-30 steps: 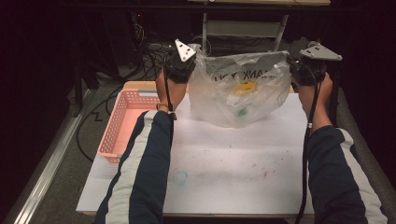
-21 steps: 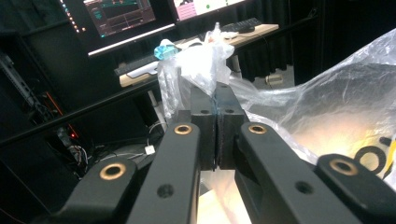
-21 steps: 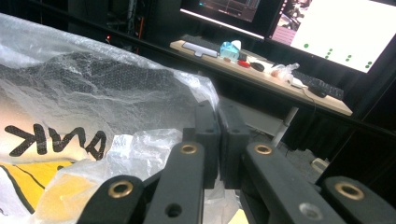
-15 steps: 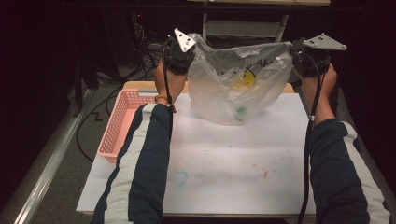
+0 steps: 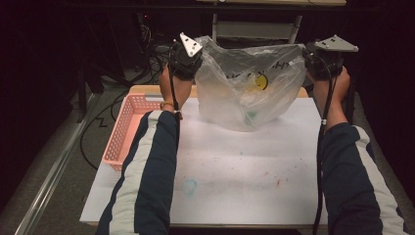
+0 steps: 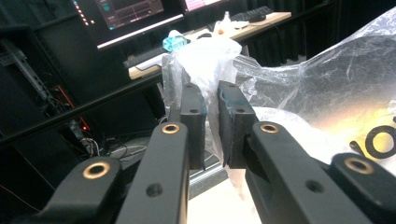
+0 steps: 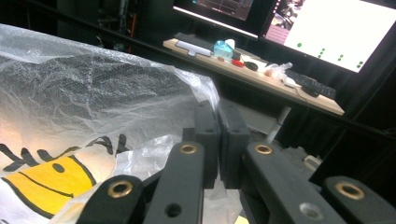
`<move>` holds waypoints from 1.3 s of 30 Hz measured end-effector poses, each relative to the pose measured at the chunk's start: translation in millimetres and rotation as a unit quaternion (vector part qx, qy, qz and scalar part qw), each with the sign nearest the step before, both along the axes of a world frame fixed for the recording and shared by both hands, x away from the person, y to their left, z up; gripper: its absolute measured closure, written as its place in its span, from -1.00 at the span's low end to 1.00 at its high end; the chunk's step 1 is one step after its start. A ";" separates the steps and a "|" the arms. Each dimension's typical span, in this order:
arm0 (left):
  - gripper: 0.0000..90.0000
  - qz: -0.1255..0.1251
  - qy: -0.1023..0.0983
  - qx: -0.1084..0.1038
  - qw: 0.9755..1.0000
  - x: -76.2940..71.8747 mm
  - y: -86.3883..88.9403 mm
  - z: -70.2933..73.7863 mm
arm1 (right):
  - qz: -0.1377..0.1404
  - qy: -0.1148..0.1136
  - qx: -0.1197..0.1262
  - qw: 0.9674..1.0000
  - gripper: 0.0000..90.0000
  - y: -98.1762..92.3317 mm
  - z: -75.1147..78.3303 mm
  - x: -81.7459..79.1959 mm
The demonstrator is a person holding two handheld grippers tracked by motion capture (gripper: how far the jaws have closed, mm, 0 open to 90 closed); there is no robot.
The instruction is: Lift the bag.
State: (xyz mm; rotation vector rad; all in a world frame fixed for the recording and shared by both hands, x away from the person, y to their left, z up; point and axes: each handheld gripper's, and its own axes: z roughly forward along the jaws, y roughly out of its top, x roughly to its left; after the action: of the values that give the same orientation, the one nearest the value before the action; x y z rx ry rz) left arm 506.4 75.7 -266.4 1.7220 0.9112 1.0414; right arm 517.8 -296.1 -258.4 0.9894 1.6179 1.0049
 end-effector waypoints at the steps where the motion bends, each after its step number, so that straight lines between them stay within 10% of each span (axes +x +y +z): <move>1: 0.72 -0.002 0.001 0.000 1.000 -0.8 -0.2 -0.9 | 0.001 0.001 0.004 1.000 0.94 -0.6 -1.0 -0.7; 18: 0.39 -0.021 -0.036 0.007 0.999 -27.6 3.4 19.8 | 0.020 -0.037 0.002 0.999 0.23 1.4 15.4 -25.9; 39: -0.07 -0.044 -0.071 -0.001 0.997 -70.5 36.8 24.4 | 0.085 -0.059 0.028 0.994 -0.13 -22.0 6.2 -88.0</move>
State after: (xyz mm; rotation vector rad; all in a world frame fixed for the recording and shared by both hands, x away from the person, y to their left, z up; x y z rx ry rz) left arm 435.9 112.5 -242.1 1.6495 0.7393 1.0879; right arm 429.8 -318.1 -252.2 0.8242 1.6030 1.2078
